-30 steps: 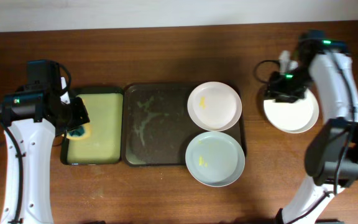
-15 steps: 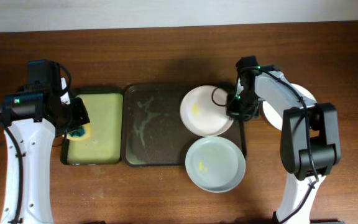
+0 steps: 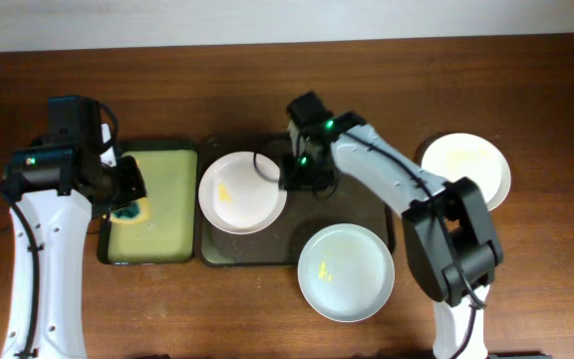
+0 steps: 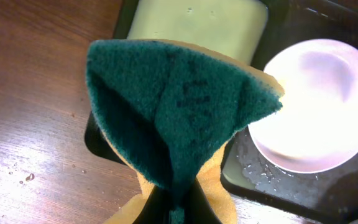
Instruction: Clean dirty plates on tray and stack at the side
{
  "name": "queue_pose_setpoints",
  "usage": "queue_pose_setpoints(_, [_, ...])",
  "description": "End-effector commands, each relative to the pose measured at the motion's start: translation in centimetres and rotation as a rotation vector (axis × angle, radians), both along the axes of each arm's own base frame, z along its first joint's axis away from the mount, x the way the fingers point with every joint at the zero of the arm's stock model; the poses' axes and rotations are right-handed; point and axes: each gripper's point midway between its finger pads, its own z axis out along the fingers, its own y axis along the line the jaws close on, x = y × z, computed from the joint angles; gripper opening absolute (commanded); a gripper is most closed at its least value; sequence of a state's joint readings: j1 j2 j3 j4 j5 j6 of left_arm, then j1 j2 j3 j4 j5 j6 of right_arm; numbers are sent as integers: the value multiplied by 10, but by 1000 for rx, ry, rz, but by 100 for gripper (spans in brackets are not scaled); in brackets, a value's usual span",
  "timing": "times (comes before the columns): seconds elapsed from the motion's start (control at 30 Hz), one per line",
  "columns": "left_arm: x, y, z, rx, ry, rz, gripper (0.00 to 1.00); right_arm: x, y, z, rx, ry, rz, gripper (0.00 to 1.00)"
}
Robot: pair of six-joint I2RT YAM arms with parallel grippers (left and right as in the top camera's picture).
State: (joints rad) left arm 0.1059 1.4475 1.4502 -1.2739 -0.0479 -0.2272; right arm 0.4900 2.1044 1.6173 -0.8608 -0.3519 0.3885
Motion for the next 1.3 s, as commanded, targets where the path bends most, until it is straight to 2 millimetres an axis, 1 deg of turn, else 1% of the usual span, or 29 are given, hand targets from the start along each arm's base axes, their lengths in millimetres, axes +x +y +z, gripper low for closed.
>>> queue_pose_setpoints(0.0, [5,-11,-2,-3,3,-47,0,23,-11,9,-10,-125,87,44])
queue_pose_setpoints(0.07, [7,-13,-4,-3,3,-55,0,23,-3,-14,-41,-165,164,43])
queue_pose_setpoints(0.1, [7,-13,-4,-4,5,-55,0,24,1,-24,-56,-171,172,43])
queue_pose_setpoints(0.13, [6,-13,-5,-4,11,-55,0,25,6,-29,-52,-176,179,39])
queue_pose_setpoints(0.17, [4,-13,-5,-5,19,-55,0,27,10,-31,-46,-188,183,30])
queue_pose_setpoints(0.23, [3,-14,-6,-6,22,-55,0,27,10,-31,-46,-186,180,29])
queue_pose_setpoints(0.27, [3,-14,-6,-7,22,-56,0,22,8,-35,-54,-168,182,26])
queue_pose_setpoints(0.33, [5,-16,-6,-19,16,-60,0,13,6,-46,-65,-143,191,5])
queue_pose_setpoints(0.4, [8,-27,-7,-74,10,-81,0,15,2,-43,-63,-137,159,4])
queue_pose_setpoints(0.43, [14,-45,-11,-105,11,-164,0,15,-12,-36,-71,-98,86,4])
queue_pose_setpoints(0.5, [26,-72,-25,-106,27,-243,0,12,-27,-36,-105,-49,21,4])
queue_pose_setpoints(0.53, [38,-100,-39,-106,37,-317,0,10,-33,-37,-113,-15,-27,4])
queue_pose_setpoints(0.6, [49,-128,-57,-109,48,-377,0,10,-36,-37,-115,3,-63,4])
queue_pose_setpoints(0.63, [54,-146,-70,-108,57,-423,0,8,-39,-38,-128,9,-65,4])
queue_pose_setpoints(0.67, [57,-163,-83,-111,71,-441,0,9,-46,-37,-165,-5,-72,4])
queue_pose_setpoints(0.7, [58,-168,-87,-114,74,-439,0,11,-51,-34,-194,-23,-79,4])
queue_pose_setpoints(0.73, [62,-174,-92,-119,67,-436,0,15,-60,-25,-235,-60,-91,4])
queue_pose_setpoints(0.77, [67,-175,-95,-125,59,-419,0,18,-67,-15,-267,-92,-102,4])
queue_pose_setpoints(0.8, [68,-176,-97,-128,58,-408,0,19,-71,-13,-287,-103,-106,4])
queue_pose_setpoints(0.87, [70,-176,-104,-129,71,-398,0,17,-73,-14,-295,-96,-104,4])
queue_pose_setpoints(0.93, [72,-178,-115,-142,90,-345,0,17,-72,-14,-295,-97,-105,4])
queue_pose_setpoints(1.0, [76,-186,-123,-180,93,-344,0,17,-72,-14,-295,-95,-104,4])
queue_pose_setpoints(1.07, [83,-200,-136,-233,91,-362,0,17,-72,-14,-295,-95,-104,4])
queue_pose_setpoints(1.1, [84,-203,-141,-238,97,-366,0,17,-72,-14,-294,-98,-104,4])
queue_pose_setpoints(1.13, [84,-204,-148,-237,107,-368,0,19,-71,-13,-291,-103,-105,10])
queue_pose_setpoints(1.17, [84,-206,-153,-236,117,-371,0,19,-71,-13,-289,-107,-105,20])
queue_pose_setpoints(1.2, [84,-208,-155,-239,119,-374,0,20,-71,-13,-289,-110,-99,27])
queue_pose_setpoints(1.23, [86,-209,-155,-240,109,-376,0,21,-70,-13,-288,-115,-92,27])
queue_pose_setpoints(1.27, [88,-209,-154,-241,102,-377,0,23,-70,-13,-284,-121,-94,16])
